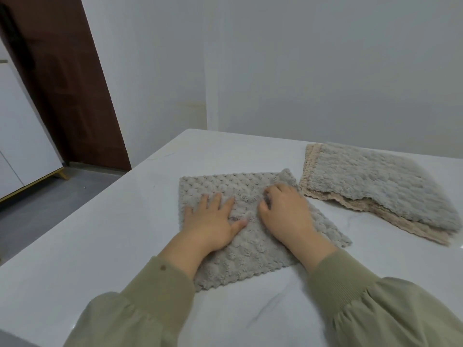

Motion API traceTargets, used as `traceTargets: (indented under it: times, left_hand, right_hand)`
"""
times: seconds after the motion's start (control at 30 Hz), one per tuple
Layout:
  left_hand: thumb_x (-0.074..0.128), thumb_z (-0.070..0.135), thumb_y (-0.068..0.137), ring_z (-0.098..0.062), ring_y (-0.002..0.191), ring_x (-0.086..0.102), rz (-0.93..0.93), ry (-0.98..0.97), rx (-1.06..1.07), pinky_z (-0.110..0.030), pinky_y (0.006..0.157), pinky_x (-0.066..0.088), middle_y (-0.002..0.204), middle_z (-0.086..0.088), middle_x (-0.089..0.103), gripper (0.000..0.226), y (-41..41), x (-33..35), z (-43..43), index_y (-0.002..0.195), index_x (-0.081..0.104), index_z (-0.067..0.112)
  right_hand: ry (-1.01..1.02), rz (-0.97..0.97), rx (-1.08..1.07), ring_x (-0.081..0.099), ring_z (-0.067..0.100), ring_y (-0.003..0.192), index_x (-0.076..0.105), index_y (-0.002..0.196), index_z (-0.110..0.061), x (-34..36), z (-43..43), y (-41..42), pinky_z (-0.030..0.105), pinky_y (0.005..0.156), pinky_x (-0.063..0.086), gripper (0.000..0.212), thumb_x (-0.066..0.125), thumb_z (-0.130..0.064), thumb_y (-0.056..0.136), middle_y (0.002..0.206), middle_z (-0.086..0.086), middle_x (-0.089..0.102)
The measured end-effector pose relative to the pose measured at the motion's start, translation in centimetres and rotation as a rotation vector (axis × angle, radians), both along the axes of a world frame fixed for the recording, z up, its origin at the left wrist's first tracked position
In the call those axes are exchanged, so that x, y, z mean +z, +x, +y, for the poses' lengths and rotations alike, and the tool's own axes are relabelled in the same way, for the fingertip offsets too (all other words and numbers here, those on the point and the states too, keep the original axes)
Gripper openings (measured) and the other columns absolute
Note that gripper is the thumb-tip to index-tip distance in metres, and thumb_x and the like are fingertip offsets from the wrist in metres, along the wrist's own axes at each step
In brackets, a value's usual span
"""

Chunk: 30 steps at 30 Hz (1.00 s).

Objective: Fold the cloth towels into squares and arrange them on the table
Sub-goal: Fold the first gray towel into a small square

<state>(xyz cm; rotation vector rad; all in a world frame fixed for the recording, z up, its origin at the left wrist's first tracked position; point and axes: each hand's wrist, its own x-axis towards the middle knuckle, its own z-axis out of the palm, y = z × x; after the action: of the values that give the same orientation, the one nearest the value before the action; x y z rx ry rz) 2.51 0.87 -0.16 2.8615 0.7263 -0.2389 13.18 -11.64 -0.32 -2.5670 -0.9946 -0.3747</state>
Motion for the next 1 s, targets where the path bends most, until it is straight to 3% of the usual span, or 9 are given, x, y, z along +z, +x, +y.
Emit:
traceTargets:
  times: [0.2, 0.37, 0.47, 0.57, 0.7, 0.77, 0.9, 1.0]
  left_hand:
    - [0.026, 0.068, 0.09, -0.019, 0.145, -0.011, -0.009, -0.024, -0.095, -0.051, 0.114, -0.004, 0.158, 0.008, -0.011, 0.07, 0.4, 0.3, 3.4, 0.149, -0.001, 0.04]
    - [0.027, 0.06, 0.094, -0.016, 0.146, -0.001, -0.097, 0.001, -0.054, -0.052, 0.115, 0.002, 0.159, 0.01, 0.002, 0.059, 0.2, 0.3, 5.4, 0.148, 0.013, 0.041]
    - [0.023, 0.064, 0.092, -0.018, 0.145, 0.008, -0.19, 0.096, -0.011, -0.053, 0.115, 0.008, 0.158, 0.008, 0.014, 0.062, 0.5, 0.4, 4.0, 0.147, 0.023, 0.035]
    - [0.021, 0.071, 0.087, -0.02, 0.146, 0.002, -0.183, 0.083, -0.063, -0.056, 0.115, 0.004, 0.159, 0.006, 0.007, 0.072, 0.8, 0.2, 3.1, 0.149, 0.012, 0.035]
    - [0.021, 0.076, 0.083, -0.019, 0.145, -0.011, -0.059, 0.074, -0.129, -0.055, 0.114, -0.003, 0.158, 0.006, -0.011, 0.078, 1.0, -0.3, 3.2, 0.148, -0.004, 0.041]
    - [0.022, 0.076, 0.083, -0.019, 0.145, -0.012, -0.058, 0.076, -0.137, -0.055, 0.113, -0.003, 0.158, 0.006, -0.012, 0.078, 1.1, -0.5, 3.3, 0.147, -0.005, 0.041]
    - [0.021, 0.077, 0.082, -0.019, 0.145, -0.012, -0.057, 0.079, -0.148, -0.055, 0.113, -0.004, 0.158, 0.006, -0.012, 0.078, 1.1, -0.5, 3.3, 0.147, -0.006, 0.043]
    - [0.021, 0.078, 0.081, -0.019, 0.145, -0.011, -0.067, 0.083, -0.143, -0.055, 0.113, -0.004, 0.158, 0.006, -0.012, 0.08, 1.1, -0.4, 3.2, 0.146, -0.009, 0.042]
  right_hand:
    - [-0.016, 0.018, -0.004, 0.05, 0.023, 0.101, 0.064, 0.099, -0.012, -0.4, -1.3, 0.3, 0.035, 0.086, 0.043, 0.026, 0.045, -0.026, 0.089, 0.101, 0.005, 0.062]
    - [-0.017, 0.06, 0.144, 0.053, 0.02, 0.066, 0.058, 0.071, -0.01, 1.1, -1.6, -1.0, 0.034, 0.06, 0.049, 0.029, 0.046, -0.029, 0.089, 0.069, 0.004, 0.06]
    - [0.025, 0.138, 0.186, 0.05, 0.019, 0.054, 0.056, 0.063, -0.013, 2.4, -1.2, -0.5, 0.031, 0.055, 0.045, 0.032, 0.046, -0.029, 0.09, 0.057, 0.004, 0.057]
    - [0.068, 0.06, 0.08, 0.055, 0.02, 0.059, 0.061, 0.074, -0.013, 2.5, -0.8, 1.8, 0.03, 0.056, 0.047, 0.027, 0.045, -0.026, 0.091, 0.064, 0.002, 0.061]
    - [-0.179, 0.052, -0.049, 0.062, 0.024, 0.083, 0.062, 0.103, -0.012, 1.9, -0.5, 5.3, 0.032, 0.067, 0.05, 0.025, 0.049, -0.03, 0.092, 0.092, 0.006, 0.067]
    - [-0.195, 0.097, -0.059, 0.063, 0.023, 0.08, 0.066, 0.095, -0.012, 1.7, 0.0, 6.5, 0.031, 0.066, 0.051, 0.02, 0.054, -0.028, 0.091, 0.088, 0.005, 0.068]
    - [-0.162, -0.011, -0.143, 0.057, 0.023, 0.058, 0.064, 0.072, -0.009, 1.0, 1.3, 7.4, 0.027, 0.053, 0.049, 0.019, 0.054, -0.012, 0.088, 0.063, 0.003, 0.06]
    - [-0.053, -0.087, -0.165, 0.06, 0.026, 0.067, 0.065, 0.092, -0.008, 0.8, 1.2, 7.2, 0.03, 0.061, 0.049, 0.018, 0.047, -0.009, 0.091, 0.075, 0.006, 0.066]
